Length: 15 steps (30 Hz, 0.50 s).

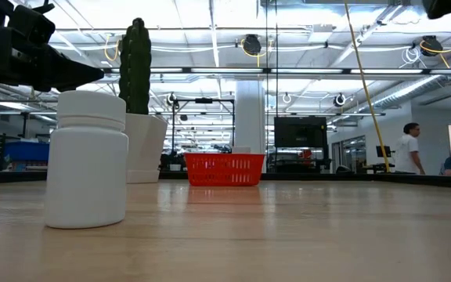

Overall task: Pick and place pill bottles into a basket
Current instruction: Put the white pill bottle into the red bin

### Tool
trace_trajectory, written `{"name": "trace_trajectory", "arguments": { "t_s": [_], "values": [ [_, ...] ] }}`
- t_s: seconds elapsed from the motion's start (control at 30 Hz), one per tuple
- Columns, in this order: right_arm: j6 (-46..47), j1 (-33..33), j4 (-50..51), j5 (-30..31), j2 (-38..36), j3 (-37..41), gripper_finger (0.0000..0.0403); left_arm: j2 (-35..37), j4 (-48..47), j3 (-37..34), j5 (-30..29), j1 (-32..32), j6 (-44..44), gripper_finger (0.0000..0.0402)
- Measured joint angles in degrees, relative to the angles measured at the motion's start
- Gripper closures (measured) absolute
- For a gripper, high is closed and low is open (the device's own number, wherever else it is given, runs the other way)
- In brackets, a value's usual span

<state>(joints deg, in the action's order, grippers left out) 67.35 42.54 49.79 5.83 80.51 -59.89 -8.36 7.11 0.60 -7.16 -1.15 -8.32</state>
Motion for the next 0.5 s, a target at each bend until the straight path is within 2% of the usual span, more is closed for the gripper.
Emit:
{"name": "trace_trajectory", "arguments": {
  "t_s": [0.3,0.5],
  "values": [
    [3.4,2.9,-2.9,0.1,0.0,0.0,0.0238,0.0,0.0,0.0,0.0,0.0,0.0,0.0366],
    [10.9,5.0,-5.1,4.9,0.0,0.0,0.0249,0.0,0.0,0.0,0.0,0.0,0.0,0.0366]
  ]
}}
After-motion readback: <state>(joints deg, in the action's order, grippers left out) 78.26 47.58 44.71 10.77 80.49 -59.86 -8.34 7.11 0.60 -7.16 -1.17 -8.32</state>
